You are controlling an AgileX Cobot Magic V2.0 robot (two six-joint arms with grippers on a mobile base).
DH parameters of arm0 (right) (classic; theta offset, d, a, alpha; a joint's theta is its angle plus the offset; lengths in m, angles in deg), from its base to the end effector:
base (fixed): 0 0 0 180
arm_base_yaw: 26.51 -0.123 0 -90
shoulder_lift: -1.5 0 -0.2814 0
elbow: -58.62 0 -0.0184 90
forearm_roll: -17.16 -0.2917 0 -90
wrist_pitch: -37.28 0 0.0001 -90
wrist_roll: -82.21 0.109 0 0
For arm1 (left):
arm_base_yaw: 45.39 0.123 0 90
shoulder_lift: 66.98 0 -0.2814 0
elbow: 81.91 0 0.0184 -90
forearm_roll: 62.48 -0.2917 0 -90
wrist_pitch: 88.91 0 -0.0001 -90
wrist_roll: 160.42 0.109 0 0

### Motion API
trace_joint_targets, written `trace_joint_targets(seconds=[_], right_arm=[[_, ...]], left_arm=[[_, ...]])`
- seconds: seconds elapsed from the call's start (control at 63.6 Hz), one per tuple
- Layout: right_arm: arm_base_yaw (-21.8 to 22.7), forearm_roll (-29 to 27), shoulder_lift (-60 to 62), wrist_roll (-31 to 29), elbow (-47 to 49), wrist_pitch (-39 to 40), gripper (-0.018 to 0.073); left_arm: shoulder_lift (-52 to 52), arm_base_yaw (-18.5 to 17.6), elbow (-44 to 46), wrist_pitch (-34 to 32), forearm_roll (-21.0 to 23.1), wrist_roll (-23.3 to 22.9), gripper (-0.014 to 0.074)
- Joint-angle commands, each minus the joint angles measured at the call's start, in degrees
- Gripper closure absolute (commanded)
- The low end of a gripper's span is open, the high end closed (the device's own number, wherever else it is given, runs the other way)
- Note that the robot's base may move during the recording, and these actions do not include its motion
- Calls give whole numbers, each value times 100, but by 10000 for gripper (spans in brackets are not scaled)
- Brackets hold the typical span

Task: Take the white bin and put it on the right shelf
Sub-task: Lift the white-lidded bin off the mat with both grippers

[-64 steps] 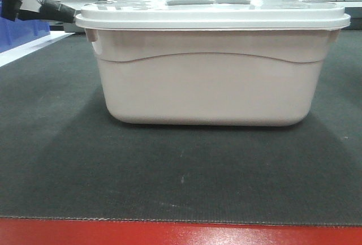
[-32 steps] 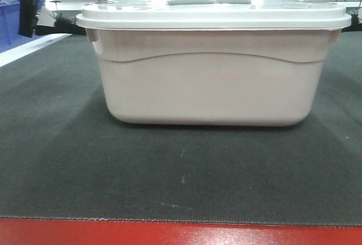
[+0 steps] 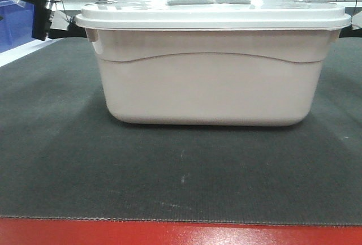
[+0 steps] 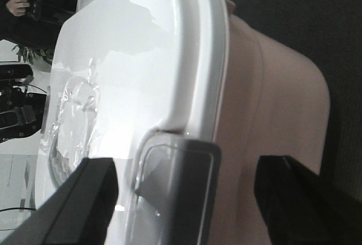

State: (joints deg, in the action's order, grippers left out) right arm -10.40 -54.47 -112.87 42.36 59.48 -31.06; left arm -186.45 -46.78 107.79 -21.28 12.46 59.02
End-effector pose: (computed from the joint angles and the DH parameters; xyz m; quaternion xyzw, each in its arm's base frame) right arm 0.4254 -0.0228 0.2345 0.0532 0.8397 0.4833 0.2419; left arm 0.4468 -0.1082 0.2480 0.0718 0.8199 -0.5308 0.2021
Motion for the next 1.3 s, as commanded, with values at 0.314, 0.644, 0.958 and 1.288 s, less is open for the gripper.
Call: trace_joint_targets(seconds=[0.314, 0.644, 0.958, 1.288], right_arm=[[2, -462, 281, -163, 186, -791, 306], [2, -565, 307, -208, 186, -824, 487], [2, -1181, 719, -248, 186, -824, 487], [2, -1399, 1736, -250, 191, -824, 487]], left_arm=[[310, -29, 193, 119, 438, 31, 455], [310, -29, 193, 152, 495, 31, 722], [326, -29, 465, 797, 1205, 249, 722], [961, -29, 1322, 786, 979, 249, 722]])
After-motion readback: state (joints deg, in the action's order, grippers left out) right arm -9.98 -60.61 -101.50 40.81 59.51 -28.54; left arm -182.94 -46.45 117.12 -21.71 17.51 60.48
